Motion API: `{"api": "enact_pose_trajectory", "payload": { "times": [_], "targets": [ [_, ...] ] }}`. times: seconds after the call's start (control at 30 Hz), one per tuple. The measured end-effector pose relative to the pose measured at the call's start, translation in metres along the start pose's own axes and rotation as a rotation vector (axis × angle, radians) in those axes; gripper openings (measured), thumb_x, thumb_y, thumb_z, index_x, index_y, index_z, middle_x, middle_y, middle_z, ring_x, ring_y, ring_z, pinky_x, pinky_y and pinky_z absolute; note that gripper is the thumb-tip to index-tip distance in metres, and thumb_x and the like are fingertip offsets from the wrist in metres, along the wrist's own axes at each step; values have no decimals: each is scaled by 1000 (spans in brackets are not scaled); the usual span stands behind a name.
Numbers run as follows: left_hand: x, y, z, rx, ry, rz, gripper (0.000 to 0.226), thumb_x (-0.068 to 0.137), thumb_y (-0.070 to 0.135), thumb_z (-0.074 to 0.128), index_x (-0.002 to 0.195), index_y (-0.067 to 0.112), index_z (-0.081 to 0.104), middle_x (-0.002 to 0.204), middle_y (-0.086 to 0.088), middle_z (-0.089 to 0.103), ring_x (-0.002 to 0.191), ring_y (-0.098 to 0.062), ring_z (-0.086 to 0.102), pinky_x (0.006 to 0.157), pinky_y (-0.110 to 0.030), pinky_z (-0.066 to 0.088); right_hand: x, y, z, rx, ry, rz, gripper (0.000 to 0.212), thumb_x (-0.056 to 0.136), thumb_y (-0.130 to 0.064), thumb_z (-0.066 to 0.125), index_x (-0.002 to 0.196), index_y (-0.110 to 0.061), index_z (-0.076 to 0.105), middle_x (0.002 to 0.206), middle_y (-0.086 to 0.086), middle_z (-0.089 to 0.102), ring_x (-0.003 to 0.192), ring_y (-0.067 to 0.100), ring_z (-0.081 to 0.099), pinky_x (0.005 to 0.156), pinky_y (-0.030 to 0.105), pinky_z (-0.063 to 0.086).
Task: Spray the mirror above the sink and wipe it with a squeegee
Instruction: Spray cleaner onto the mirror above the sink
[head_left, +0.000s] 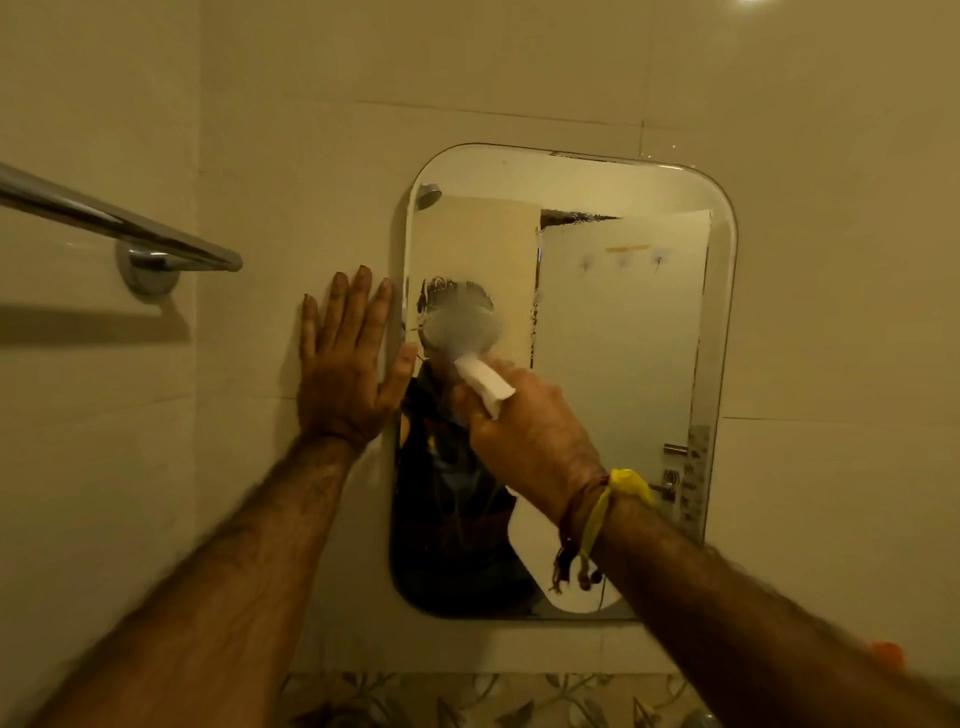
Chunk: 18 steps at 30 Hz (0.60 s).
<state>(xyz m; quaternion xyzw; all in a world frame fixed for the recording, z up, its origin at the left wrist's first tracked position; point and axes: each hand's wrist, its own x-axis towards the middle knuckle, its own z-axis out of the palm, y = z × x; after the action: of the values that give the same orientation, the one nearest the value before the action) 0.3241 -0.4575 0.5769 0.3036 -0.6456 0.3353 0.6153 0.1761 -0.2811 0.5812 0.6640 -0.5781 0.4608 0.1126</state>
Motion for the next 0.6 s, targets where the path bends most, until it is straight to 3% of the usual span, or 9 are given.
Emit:
{"api": "enact_pose_trajectory", "payload": {
  "times": [0.1,0.2,0.33,0.4,0.47,0.5,0.6],
  "targets": [
    [0,-1,3,15,1,8,70,102,52,35,161,16,27,168,-11,22,157,-29,15,126,-58,8,-4,4,14,-68,-19,-39,38,93,-39,55,128,-26,49,116,0,60,106,20,58,92,40,54],
    [-2,-1,5,17,5,19,71,101,54,36,161,16,26,169,-11,21,157,-29,14,126,-59,8,-10,15,12,-21,38,8,37,93,-40,55,127,-26,52,111,-3,63,99,16,61,86,38,57],
    [-4,2,4,21,9,44,71,102,55,34,161,15,26,168,-11,22,157,-28,15,128,-54,5,-15,38,-14,9,154,93,5,92,-39,57,89,-43,57,82,-9,64,72,12,65,63,39,62],
    [-4,3,4,6,18,68,71,104,55,34,160,12,28,167,-12,27,157,-29,18,128,-51,4,-19,51,-31,27,210,157,16,92,-38,59,80,-47,54,75,-9,63,66,13,66,54,37,61],
    [-3,4,2,-12,12,65,71,104,54,33,159,10,29,166,-13,29,156,-30,20,129,-49,5,-25,62,-48,13,274,246,9,91,-43,59,87,-34,58,75,-8,63,64,15,66,52,37,61],
    [-3,5,1,-15,5,55,71,105,55,32,159,10,29,166,-13,29,156,-30,20,129,-48,4,-28,68,-57,-5,302,286,19,91,-44,59,92,-26,60,75,-6,63,64,18,67,52,38,61],
    [-3,6,-1,-22,-39,35,71,105,56,29,161,13,22,168,-10,23,158,-28,13,128,-50,2,-40,86,-80,8,378,379,18,91,-43,59,91,-25,60,79,0,66,67,25,68,57,44,61]
  ]
}}
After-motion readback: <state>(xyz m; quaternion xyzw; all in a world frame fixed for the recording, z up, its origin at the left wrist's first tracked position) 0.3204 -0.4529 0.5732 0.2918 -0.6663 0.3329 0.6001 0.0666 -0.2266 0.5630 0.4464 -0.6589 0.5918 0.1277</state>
